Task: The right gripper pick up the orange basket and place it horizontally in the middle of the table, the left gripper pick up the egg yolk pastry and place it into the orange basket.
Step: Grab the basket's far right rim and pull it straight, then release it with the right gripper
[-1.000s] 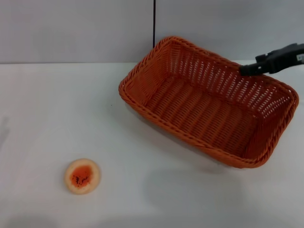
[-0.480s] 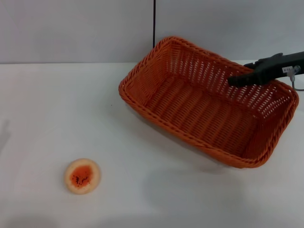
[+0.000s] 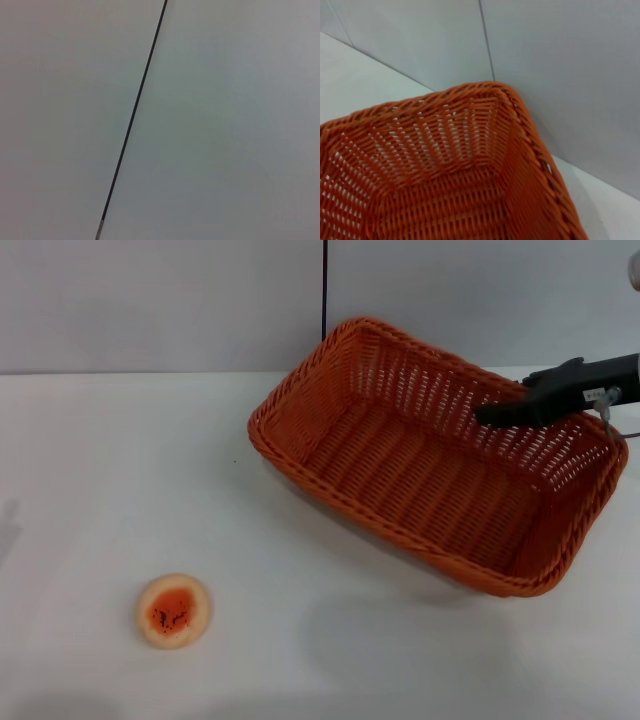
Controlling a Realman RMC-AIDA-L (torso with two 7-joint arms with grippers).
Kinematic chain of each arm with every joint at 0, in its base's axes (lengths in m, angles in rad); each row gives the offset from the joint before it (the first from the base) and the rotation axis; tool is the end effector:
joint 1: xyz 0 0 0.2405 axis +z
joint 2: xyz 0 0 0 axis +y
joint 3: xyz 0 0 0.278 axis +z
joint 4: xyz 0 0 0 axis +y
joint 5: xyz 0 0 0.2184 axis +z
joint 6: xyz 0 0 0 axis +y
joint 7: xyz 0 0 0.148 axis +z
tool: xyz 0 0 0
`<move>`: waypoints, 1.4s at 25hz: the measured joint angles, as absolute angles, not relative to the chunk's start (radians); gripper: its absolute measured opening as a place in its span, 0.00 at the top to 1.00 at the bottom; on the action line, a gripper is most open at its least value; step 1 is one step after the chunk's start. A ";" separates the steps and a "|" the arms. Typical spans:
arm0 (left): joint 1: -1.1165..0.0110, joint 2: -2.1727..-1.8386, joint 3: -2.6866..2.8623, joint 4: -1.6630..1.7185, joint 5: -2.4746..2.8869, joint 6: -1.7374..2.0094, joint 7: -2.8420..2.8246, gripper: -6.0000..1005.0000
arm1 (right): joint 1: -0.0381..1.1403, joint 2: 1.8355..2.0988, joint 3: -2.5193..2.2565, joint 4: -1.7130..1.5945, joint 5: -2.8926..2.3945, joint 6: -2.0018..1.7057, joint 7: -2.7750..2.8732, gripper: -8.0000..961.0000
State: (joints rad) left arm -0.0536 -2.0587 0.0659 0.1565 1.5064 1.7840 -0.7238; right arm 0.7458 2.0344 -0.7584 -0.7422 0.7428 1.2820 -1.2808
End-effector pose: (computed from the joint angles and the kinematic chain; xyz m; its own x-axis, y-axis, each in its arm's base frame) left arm -0.4125 0.1689 0.0496 0.4656 -0.1908 0.8642 0.8454 -0.1929 -0.4980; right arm 0.2637 0.4312 0.0040 0.8107 -0.5563 -0.1825 -0.5824 -0.7340 -0.3495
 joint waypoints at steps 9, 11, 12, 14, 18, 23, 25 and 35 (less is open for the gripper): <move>-0.055 -2.059 0.066 0.153 1.506 1.789 -0.724 0.18 | 0.732 2.032 -0.773 -0.763 0.739 1.299 -1.332 0.58; -0.055 -2.059 0.066 0.153 1.506 1.789 -0.724 0.18 | 0.731 2.032 -0.777 -0.768 0.740 1.305 -1.344 0.63; -0.054 -2.059 0.066 0.153 1.506 1.789 -0.724 0.18 | 0.731 2.032 -0.781 -0.772 0.741 1.314 -1.361 0.66; -0.048 -2.060 0.066 0.154 1.506 1.793 -0.724 0.18 | 0.739 2.027 -0.783 -0.780 0.745 1.371 -1.426 0.70; -0.037 -2.060 0.066 0.156 1.506 1.802 -0.724 0.18 | 0.753 2.021 -0.784 -0.803 0.749 1.428 -1.478 0.79; -0.005 -2.059 0.066 0.156 1.506 1.824 -0.719 0.18 | 0.787 2.016 -0.784 -0.842 0.761 1.525 -1.583 0.81; 0.013 -2.059 0.065 0.157 1.506 1.834 -0.719 0.18 | 0.814 2.016 -0.785 -0.845 0.762 1.568 -1.655 0.81; 0.053 -2.061 0.060 0.156 1.502 1.861 -0.716 0.18 | 0.844 2.033 -0.893 -0.845 0.764 1.592 -1.733 0.82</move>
State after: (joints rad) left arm 0.0532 -2.0611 0.0597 0.1565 1.5025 1.8612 -0.7160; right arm 0.8438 2.0326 -0.8934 -0.8445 0.7641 1.5921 -1.7328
